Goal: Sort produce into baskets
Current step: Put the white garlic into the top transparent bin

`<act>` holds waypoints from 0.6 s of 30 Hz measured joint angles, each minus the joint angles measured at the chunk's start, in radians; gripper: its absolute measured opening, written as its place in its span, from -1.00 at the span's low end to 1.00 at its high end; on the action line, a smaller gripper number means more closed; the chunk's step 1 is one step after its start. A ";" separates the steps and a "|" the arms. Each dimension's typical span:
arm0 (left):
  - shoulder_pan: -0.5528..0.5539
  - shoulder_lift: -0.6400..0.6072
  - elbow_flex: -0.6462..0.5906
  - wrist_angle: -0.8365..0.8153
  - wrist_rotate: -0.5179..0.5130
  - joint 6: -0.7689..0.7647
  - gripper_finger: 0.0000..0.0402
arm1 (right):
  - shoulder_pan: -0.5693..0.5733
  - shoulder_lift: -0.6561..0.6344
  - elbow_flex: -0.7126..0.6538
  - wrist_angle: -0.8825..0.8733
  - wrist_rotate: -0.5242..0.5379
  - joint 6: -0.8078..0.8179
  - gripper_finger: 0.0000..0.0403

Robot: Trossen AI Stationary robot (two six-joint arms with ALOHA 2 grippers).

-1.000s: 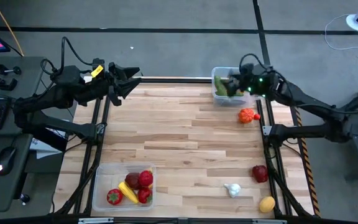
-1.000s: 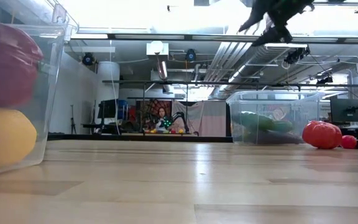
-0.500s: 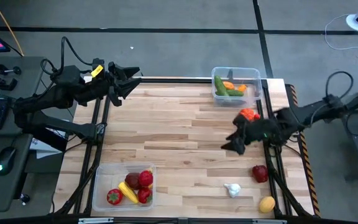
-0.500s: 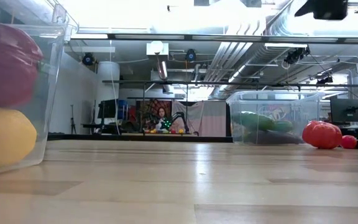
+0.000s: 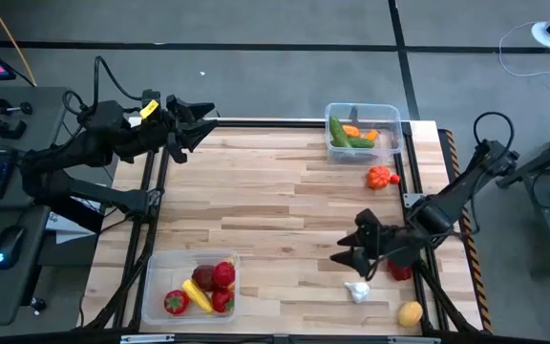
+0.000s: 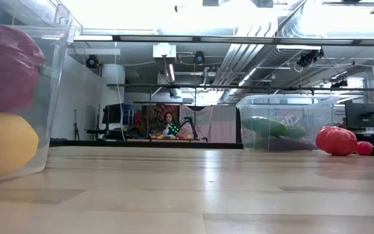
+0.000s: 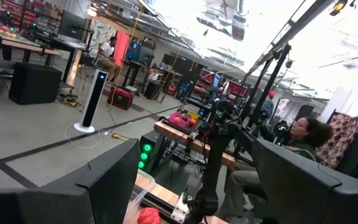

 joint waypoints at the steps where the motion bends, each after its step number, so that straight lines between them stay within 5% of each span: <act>1: 0.000 0.000 0.000 0.000 0.000 0.000 0.50 | -0.002 0.010 0.000 0.012 -0.013 -0.001 0.64; 8: 0.000 0.000 0.000 -0.001 0.000 0.000 0.50 | -0.003 0.099 0.006 -0.015 -0.169 -0.001 0.72; 13: 0.000 0.000 0.000 -0.001 0.000 -0.001 0.50 | -0.008 0.214 0.110 -0.253 -0.287 -0.060 0.96; 18: 0.000 0.000 0.000 0.000 0.000 -0.002 0.50 | -0.011 0.286 0.177 -0.407 -0.465 -0.079 0.86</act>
